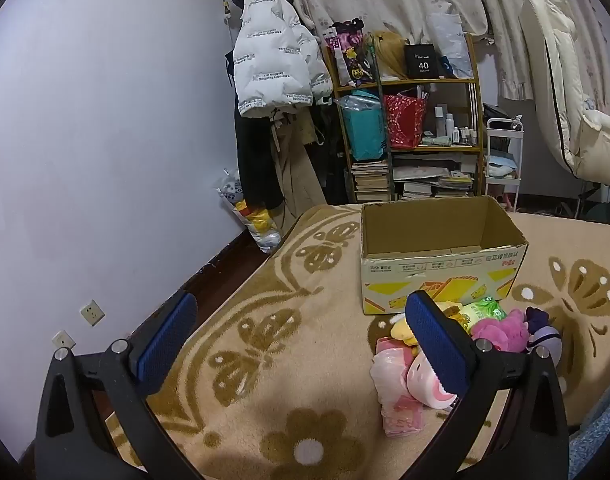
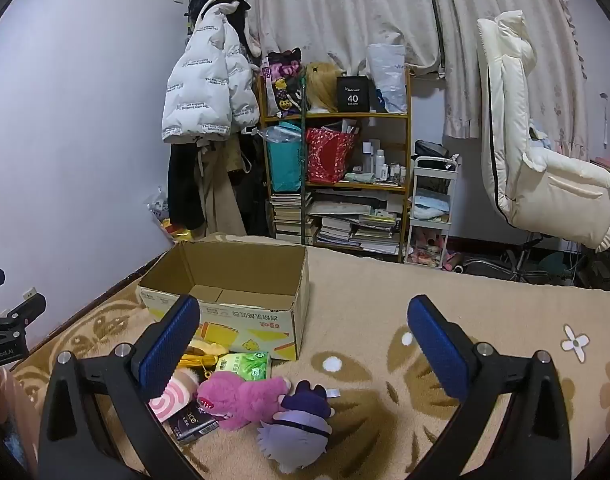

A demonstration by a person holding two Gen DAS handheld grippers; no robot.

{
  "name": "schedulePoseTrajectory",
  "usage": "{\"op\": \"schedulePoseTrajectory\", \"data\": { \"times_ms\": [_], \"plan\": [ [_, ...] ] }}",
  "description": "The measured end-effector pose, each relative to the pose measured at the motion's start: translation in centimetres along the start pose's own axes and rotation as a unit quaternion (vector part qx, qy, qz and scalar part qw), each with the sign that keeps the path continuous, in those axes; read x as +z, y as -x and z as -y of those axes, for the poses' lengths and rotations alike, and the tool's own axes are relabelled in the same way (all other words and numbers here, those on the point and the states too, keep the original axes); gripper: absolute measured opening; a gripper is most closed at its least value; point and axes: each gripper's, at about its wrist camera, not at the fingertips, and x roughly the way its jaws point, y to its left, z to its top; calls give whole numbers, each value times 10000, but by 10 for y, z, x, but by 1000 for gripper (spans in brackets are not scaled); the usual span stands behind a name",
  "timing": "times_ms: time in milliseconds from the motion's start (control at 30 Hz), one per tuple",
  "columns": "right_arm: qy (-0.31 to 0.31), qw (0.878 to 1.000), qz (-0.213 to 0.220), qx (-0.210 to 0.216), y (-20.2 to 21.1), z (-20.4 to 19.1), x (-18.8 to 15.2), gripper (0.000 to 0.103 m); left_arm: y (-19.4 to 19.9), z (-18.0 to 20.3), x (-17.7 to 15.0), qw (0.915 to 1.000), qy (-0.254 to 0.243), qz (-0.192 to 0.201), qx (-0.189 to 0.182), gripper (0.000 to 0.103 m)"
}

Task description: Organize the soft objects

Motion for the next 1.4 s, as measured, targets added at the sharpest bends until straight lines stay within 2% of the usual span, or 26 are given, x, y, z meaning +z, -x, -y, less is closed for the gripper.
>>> {"op": "schedulePoseTrajectory", "data": {
  "times_ms": [1400],
  "plan": [
    [27,10000,3,-14,0,-2,1,103,-4,1,-1,10000,-56,-20,34,103]
  ]
}}
